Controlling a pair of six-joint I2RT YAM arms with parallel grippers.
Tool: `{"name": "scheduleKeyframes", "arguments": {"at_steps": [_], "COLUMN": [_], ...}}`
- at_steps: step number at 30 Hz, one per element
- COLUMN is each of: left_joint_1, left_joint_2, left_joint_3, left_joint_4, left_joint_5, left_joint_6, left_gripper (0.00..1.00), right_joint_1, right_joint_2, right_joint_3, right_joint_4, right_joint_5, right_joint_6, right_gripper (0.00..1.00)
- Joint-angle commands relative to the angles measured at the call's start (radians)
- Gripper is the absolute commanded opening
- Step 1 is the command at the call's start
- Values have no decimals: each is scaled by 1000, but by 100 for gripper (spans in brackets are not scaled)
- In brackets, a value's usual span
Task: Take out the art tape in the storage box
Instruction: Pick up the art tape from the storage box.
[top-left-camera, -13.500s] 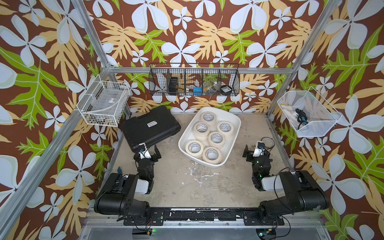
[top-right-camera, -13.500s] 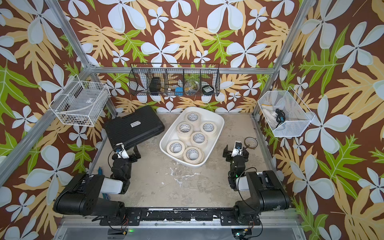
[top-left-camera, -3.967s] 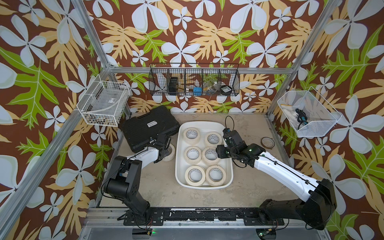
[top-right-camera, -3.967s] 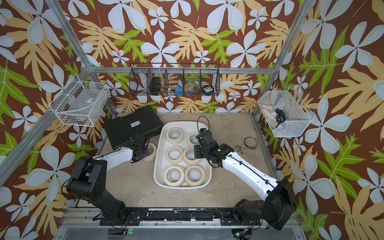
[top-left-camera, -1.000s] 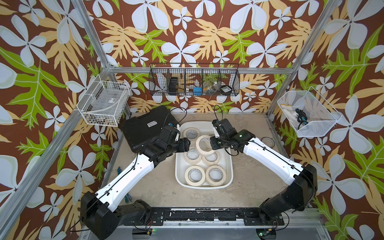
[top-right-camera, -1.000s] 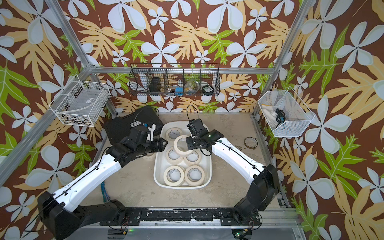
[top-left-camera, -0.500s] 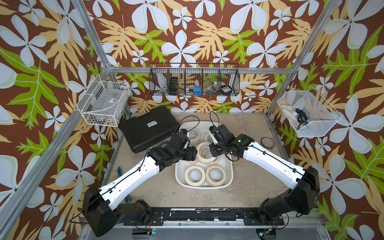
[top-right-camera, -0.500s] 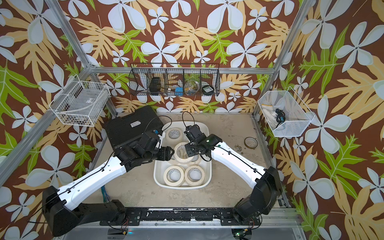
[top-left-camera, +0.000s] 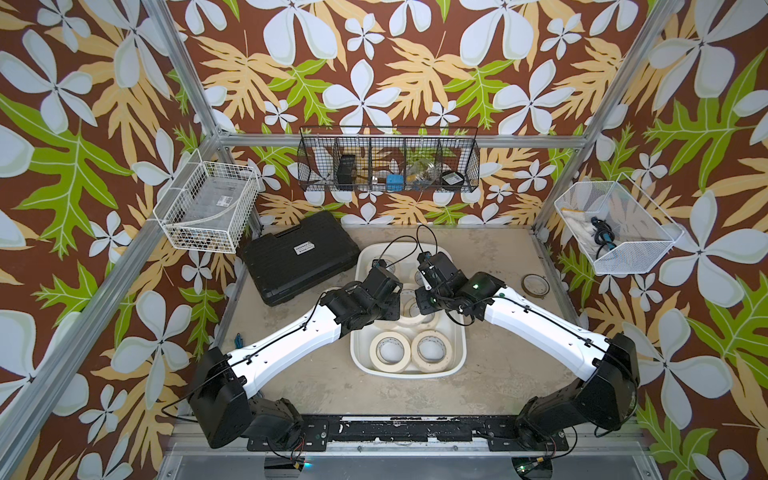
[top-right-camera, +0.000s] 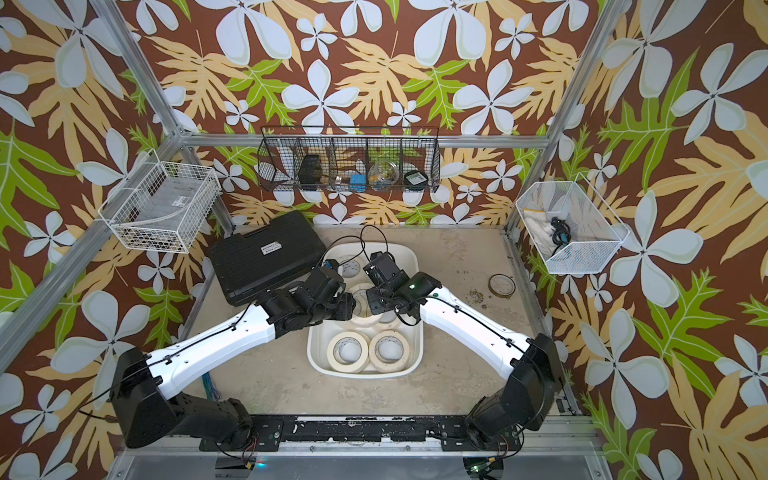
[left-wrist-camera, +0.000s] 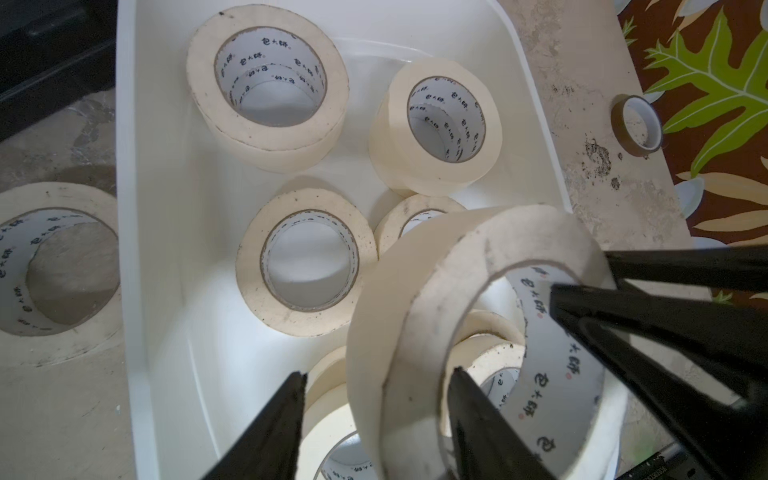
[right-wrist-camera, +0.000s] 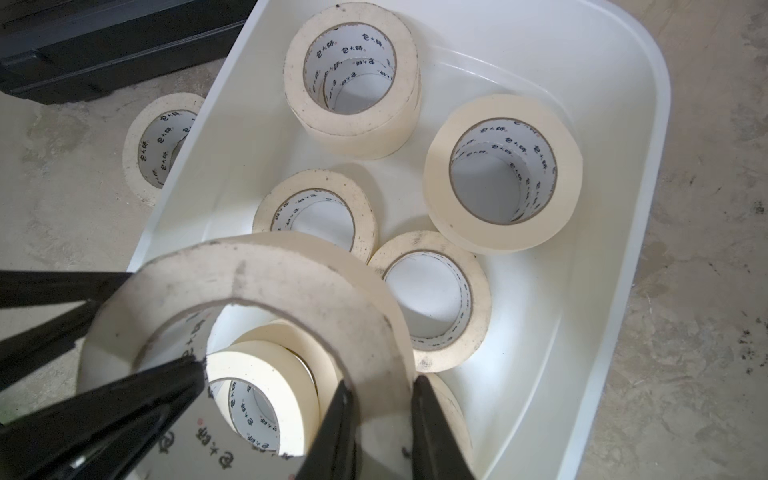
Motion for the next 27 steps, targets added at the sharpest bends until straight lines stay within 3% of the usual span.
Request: {"name": "scheduleKeyframes", "arguments": {"at_steps": [1,3,9,14,18,21,27], "left_joint_1": [4,4,3,5,30,118,412], "left_joint_2": [9,14,32,17,-33,-119,-296], "left_joint_3": [12,20,41,54,53,-5,-179], "left_joint_4": [-32,-28,-28,-39,-83,-99,-73], "left_joint_5": [-71,-60,-36,-55,-96,-95,16], "left_joint_6": [1,9,-9,-25,-24,-27,-17], "left_gripper": [28,21,14,13,12,12,8], "right_joint_1": [1,1,1,1,1,-2,-11], "right_joint_2": [-5,-7,-37,-95,-142,-187,-285], "right_joint_3": [9,6,11,1,-28,-67,-184], "right_joint_4": [18,19,17,24,40,55,156], "right_joint_5": [22,20,7,6,-1,25,-6], "right_joint_6": [19,16,3,7,-24,-37,-29], "right_gripper": [12,17,37,60,68,69,69]}}
